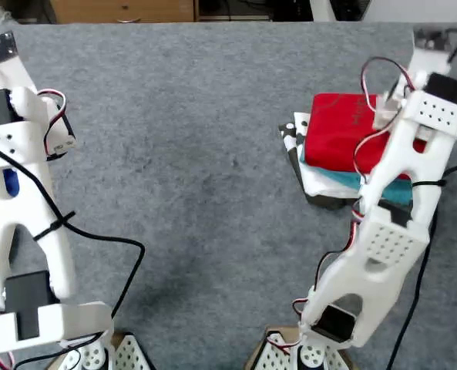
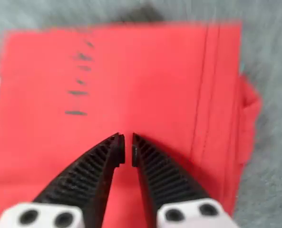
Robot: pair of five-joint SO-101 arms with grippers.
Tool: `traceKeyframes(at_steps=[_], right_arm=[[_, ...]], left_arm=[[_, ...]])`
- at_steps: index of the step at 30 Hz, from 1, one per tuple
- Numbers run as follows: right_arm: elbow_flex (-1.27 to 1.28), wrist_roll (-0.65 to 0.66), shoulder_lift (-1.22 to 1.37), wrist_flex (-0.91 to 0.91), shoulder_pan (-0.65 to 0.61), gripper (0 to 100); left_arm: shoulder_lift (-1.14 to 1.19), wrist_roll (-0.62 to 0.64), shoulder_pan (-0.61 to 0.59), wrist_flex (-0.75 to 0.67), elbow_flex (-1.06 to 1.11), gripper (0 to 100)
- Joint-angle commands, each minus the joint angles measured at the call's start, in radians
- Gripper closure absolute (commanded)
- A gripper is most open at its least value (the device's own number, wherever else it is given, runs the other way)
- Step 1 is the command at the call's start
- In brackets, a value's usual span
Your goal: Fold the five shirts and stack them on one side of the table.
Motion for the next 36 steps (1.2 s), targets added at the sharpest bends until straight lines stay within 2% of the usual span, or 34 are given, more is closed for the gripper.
traceKeyframes(at_steps=[1, 7, 15, 20, 32, 36], right_arm=[[-0.008, -0.008, 0.074, 0.005, 0.025, 95.5], [-0.087, -0.008, 0.180, 0.023, 0.010, 95.4], [-0.562, 0.028, 0.084, 0.296, -0.002, 95.1], [-0.704, 0.104, 0.070, 0.273, 0.030, 95.1], [-0.631, 0.140, 0.414, -0.046, 0.185, 95.3], [-0.634, 0.201, 0.424, -0.037, 0.183, 95.3]], left_arm=[[-0.047, -0.006, 0.000, -0.003, 0.014, 98], [-0.054, -0.006, -0.002, -0.032, 0.069, 98], [-0.054, -0.006, -0.002, -0.032, 0.068, 98], [-0.054, -0.006, -0.002, -0.032, 0.068, 98], [-0.056, -0.008, -0.006, -0.026, 0.068, 98], [-0.056, -0.008, -0.002, -0.028, 0.068, 98]])
